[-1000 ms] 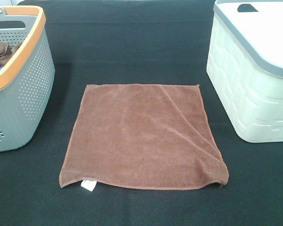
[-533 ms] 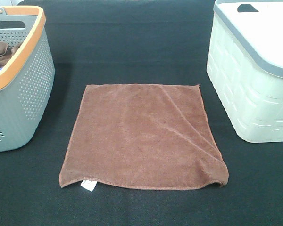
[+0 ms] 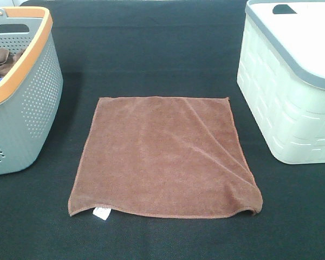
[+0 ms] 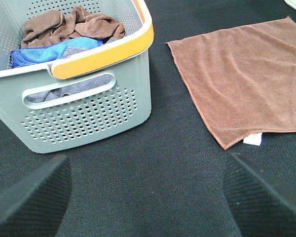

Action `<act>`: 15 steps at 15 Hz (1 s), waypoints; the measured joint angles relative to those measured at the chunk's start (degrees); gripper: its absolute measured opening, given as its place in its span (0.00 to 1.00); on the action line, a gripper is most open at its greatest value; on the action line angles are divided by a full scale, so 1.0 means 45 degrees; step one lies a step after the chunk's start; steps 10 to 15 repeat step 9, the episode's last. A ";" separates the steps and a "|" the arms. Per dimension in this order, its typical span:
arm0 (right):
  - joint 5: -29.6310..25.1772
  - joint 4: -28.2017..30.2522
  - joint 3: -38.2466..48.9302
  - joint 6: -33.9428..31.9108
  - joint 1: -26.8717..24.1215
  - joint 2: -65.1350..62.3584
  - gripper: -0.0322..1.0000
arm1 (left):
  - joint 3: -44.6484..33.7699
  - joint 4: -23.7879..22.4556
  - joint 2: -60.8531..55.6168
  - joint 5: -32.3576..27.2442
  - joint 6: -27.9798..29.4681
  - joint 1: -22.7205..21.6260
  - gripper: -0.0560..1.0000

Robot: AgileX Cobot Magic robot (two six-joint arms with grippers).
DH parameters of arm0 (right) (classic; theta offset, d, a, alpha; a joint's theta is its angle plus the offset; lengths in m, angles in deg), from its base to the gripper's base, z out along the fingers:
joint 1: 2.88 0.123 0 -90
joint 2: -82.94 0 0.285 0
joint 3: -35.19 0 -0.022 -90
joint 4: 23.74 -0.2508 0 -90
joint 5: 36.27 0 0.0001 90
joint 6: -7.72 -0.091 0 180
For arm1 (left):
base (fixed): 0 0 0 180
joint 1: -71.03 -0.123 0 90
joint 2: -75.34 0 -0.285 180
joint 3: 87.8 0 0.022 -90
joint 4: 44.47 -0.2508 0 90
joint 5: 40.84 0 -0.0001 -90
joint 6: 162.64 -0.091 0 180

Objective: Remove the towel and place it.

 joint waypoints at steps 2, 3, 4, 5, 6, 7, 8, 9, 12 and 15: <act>0.0000 0.0000 0.0000 0.0000 0.0000 0.0000 0.77 | 0.0000 0.0000 0.0000 0.0000 0.0000 0.0000 0.81; 0.0000 0.0000 0.0000 0.0000 0.0000 0.0000 0.77 | 0.0000 0.0000 0.0000 0.0000 0.0000 0.0000 0.81; 0.0000 0.0000 0.0000 0.0000 0.0000 0.0000 0.77 | 0.0000 0.0000 0.0000 0.0000 0.0000 0.0000 0.81; 0.0000 0.0000 0.0000 0.0000 0.0000 0.0000 0.77 | 0.0000 0.0000 0.0000 0.0000 0.0000 0.0000 0.81; 0.0000 0.0000 0.0000 0.0000 0.0000 0.0000 0.77 | 0.0000 0.0000 0.0000 0.0000 0.0000 0.0000 0.81; 0.0000 0.0000 0.0000 0.0000 0.0000 0.0000 0.77 | 0.0000 0.0000 0.0000 0.0000 0.0000 0.0000 0.81; 0.0000 0.0000 0.0000 0.0000 0.0000 0.0000 0.77 | 0.0000 0.0000 0.0000 0.0000 0.0000 0.0000 0.81; 0.0000 0.0000 0.0000 0.0000 0.0000 0.0000 0.77 | 0.0000 0.0000 0.0000 0.0000 0.0000 0.0000 0.81; 0.0000 0.0000 0.0000 0.0000 0.0000 0.0000 0.77 | 0.0000 0.0000 0.0000 0.0000 0.0000 0.0000 0.81; 0.0000 0.0000 0.0000 0.0000 0.0000 0.0000 0.77 | 0.0000 0.0000 0.0000 0.0000 0.0000 0.0000 0.81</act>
